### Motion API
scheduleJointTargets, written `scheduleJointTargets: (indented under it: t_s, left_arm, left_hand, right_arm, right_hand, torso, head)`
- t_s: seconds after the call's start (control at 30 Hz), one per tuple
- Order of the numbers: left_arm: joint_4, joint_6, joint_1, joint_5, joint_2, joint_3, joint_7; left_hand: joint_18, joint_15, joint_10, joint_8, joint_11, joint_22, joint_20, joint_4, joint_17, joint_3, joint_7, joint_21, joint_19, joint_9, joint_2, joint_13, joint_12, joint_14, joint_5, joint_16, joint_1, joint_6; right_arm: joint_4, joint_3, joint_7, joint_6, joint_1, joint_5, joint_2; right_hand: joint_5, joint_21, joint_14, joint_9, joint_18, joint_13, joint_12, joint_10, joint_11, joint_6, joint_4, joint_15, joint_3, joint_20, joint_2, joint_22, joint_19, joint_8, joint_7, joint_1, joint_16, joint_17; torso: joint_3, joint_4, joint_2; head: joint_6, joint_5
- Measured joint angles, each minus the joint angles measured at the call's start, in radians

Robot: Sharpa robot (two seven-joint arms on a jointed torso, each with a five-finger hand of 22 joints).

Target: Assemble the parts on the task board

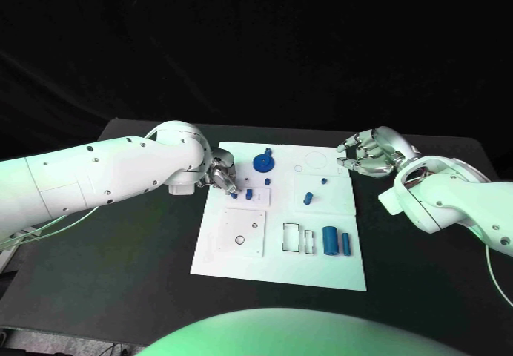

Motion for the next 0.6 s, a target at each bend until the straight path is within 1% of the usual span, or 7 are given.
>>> scheduleJointTargets:
  t_s: [0.1, 0.17, 0.3, 0.57, 0.6]
  left_arm:
    - [-0.001, 0.0, 0.0, 0.002, 0.001, 0.0, 0.0]
    - [-0.003, -0.001, 0.0, 0.003, 0.001, 0.0, 0.0]
    - [-0.004, -0.001, -0.001, 0.005, 0.003, -0.001, 0.0]
    - [-0.009, 0.001, -0.001, 0.007, 0.004, -0.001, 0.0]
    - [-0.01, 0.002, -0.001, 0.007, 0.004, -0.001, -0.001]
  left_hand:
    - [0.0, 0.0, 0.0, -0.005, 0.0, 0.0, 0.0, 0.007, 0.0, -0.012, 0.0, 0.0, 0.0, -0.001, 0.003, 0.0, 0.0, 0.0, 0.0, 0.0, -0.004, 0.001]
    - [0.0, 0.0, 0.0, -0.005, 0.0, 0.0, 0.0, 0.016, 0.0, -0.025, 0.0, 0.0, 0.0, -0.001, -0.004, -0.001, 0.0, 0.0, 0.0, 0.0, -0.011, 0.001]
    - [0.0, 0.0, 0.0, -0.009, 0.0, 0.0, 0.0, 0.029, 0.0, -0.051, 0.002, 0.0, 0.0, -0.002, -0.002, -0.002, 0.0, 0.0, 0.0, 0.0, -0.02, 0.005]
    - [0.0, 0.0, 0.0, -0.009, 0.0, 0.0, 0.0, 0.03, 0.0, -0.063, 0.002, 0.0, 0.0, -0.002, -0.002, -0.005, -0.004, 0.0, 0.0, 0.0, -0.02, 0.005]
    - [0.0, 0.0, 0.0, -0.013, 0.0, 0.0, 0.0, 0.035, 0.0, -0.069, 0.002, 0.0, 0.0, -0.002, -0.002, -0.007, -0.004, 0.0, 0.0, 0.0, -0.02, 0.005]
  right_arm:
    - [0.0, 0.0, 0.0, 0.0, 0.0, 0.0, 0.0]
    - [0.0, 0.0, 0.0, 0.0, 0.0, 0.0, -0.001]
    - [0.001, 0.0, 0.0, 0.0, 0.0, 0.0, -0.001]
    - [0.001, 0.0, 0.0, -0.001, 0.0, 0.0, -0.002]
    - [0.001, 0.0, 0.0, -0.001, 0.0, 0.0, -0.002]
  right_hand:
    - [0.0, 0.0, 0.0, 0.0, 0.0, 0.0, 0.0, 0.0, 0.0, 0.0, 0.0, 0.0, 0.0, 0.0, 0.0, 0.0, 0.0, 0.0, 0.0, 0.0, 0.0, 0.0]
    - [0.0, 0.0, 0.0, 0.0, 0.0, 0.0, 0.0, 0.0, 0.0, 0.0, 0.0, 0.0, 0.0, 0.0, 0.0, 0.0, 0.0, 0.0, 0.0, 0.0, 0.0, 0.0]
    - [0.0, 0.0, 0.0, 0.0, 0.0, 0.0, 0.0, 0.0, 0.0, 0.0, 0.0, 0.0, 0.0, 0.0, 0.0, 0.0, 0.0, 0.0, 0.0, 0.0, 0.0, 0.0]
    - [0.0, 0.0, 0.0, 0.0, 0.0, 0.0, 0.0, 0.0, 0.0, 0.0, 0.0, 0.0, 0.0, 0.0, 0.0, 0.0, 0.0, 0.0, 0.0, 0.0, 0.0, 0.0]
    - [0.0, 0.0, 0.0, 0.0, 0.0, 0.0, 0.0, 0.0, 0.0, 0.0, 0.0, 0.0, 0.0, 0.0, 0.0, 0.0, 0.0, 0.0, 0.0, 0.0, 0.0, 0.0]
  torso:
    - [0.0001, 0.0001, 0.0]
    - [0.0, 0.0002, 0.0]
    - [0.0, 0.0001, 0.0]
    - [0.0, -0.0004, 0.0]
    - [0.0, -0.0004, 0.0]
  head:
    - [-0.001, 0.0]
    - [-0.001, 0.0]
    - [-0.002, -0.001]
    - [-0.003, -0.001]
    - [-0.003, -0.001]
